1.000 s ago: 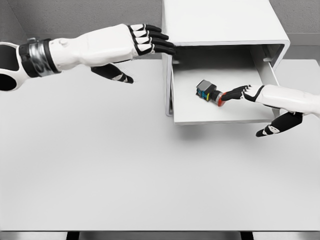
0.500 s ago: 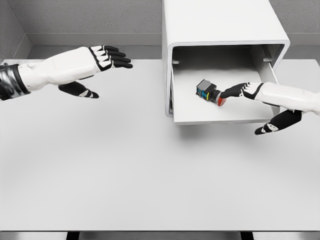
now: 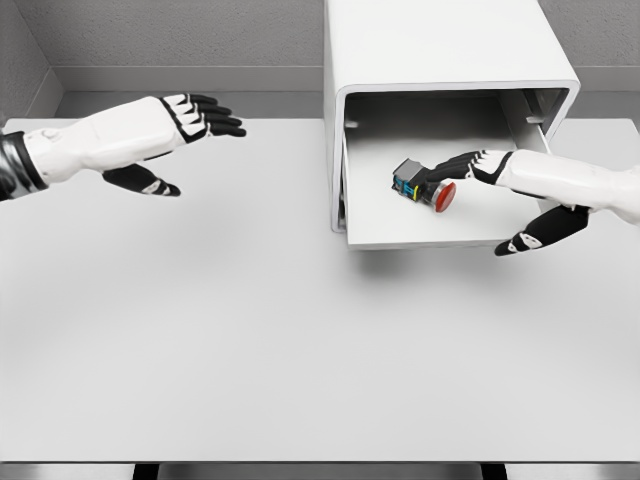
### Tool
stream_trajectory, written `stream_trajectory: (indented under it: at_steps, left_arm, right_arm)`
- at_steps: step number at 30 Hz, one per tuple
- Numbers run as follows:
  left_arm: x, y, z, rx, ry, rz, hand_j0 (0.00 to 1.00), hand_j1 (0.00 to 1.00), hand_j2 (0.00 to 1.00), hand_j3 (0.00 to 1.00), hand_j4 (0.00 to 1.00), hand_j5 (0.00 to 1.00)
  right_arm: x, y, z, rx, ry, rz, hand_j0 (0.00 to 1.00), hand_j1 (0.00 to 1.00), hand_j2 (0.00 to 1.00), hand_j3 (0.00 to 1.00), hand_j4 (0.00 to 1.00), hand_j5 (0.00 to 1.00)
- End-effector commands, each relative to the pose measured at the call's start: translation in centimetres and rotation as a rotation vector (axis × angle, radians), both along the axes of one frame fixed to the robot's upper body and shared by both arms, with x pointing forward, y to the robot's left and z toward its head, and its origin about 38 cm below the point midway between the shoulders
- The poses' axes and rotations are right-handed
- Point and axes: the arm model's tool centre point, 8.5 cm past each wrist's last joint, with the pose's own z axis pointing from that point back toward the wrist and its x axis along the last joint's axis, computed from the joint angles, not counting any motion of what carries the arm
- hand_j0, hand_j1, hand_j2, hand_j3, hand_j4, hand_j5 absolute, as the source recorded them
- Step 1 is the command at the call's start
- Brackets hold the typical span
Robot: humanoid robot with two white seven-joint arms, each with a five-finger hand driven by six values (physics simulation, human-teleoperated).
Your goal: Slide open multi-storey tabletop storage cabinets and put open load switch and slide close multi-storey tabletop storage cabinets
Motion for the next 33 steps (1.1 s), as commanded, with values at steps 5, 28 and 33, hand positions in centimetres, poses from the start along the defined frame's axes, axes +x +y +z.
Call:
stream_trajectory:
  at_steps: [5, 28, 33]
  left_arm:
    - [0.2, 0.3, 0.1, -0.004, -0.001, 0.013, 1.0, 1.0, 1.0, 1.0, 1.0, 1.0]
    - [0.3, 0.3, -0.2, 0.0, 0.002, 0.012, 1.0, 1.0, 1.0, 1.0, 1.0, 1.0]
    - [0.5, 0.4, -0.3, 0.003, 0.003, 0.019, 1.0, 1.0, 1.0, 1.0, 1.0, 1.0]
  right_arm:
    - [0.8, 0.0, 0.2, 0.013, -0.006, -0.014, 1.0, 1.0, 1.0, 1.0, 1.0, 1.0]
    - [0.9, -0.1, -0.3, 0.004, 0.006, -0.018, 1.0, 1.0, 1.0, 1.0, 1.0, 1.0]
    - [1.2, -0.7, -0.7, -0.006, 0.013, -0.037, 1.0, 1.0, 1.0, 1.0, 1.0, 1.0]
